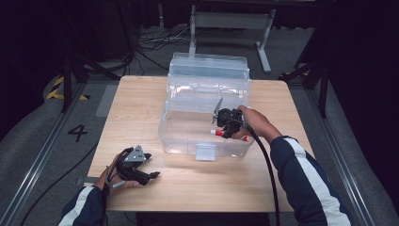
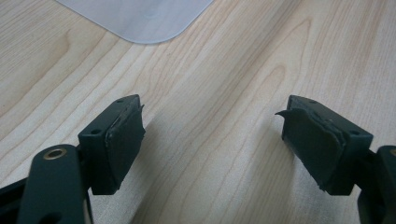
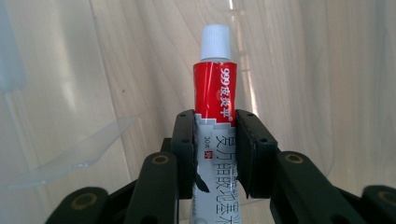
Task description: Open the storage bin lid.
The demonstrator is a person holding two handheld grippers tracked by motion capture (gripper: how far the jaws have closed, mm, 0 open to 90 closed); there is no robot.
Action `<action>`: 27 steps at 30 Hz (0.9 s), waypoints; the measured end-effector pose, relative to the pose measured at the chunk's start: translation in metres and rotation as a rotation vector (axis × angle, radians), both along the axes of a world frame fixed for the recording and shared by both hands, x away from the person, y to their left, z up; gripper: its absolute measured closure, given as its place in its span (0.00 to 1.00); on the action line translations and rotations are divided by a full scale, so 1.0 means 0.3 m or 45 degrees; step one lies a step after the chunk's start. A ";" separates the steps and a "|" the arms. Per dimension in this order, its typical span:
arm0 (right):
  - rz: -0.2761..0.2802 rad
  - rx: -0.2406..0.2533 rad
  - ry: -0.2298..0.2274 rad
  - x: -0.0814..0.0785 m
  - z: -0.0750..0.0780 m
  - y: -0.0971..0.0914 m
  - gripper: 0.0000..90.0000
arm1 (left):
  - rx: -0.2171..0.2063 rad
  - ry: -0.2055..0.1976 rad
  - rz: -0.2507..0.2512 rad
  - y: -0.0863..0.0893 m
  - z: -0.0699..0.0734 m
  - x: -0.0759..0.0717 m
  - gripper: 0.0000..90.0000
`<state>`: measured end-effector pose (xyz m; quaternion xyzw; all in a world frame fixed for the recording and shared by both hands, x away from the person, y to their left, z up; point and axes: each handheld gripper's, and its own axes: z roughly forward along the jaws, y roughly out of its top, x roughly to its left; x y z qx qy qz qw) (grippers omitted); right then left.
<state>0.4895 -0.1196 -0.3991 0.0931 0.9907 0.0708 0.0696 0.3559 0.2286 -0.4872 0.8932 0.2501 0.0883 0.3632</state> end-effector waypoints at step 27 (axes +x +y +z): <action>-0.074 0.296 -0.033 -0.024 0.021 -0.083 0.78 | 0.023 0.010 0.010 -0.005 0.005 0.001 0.23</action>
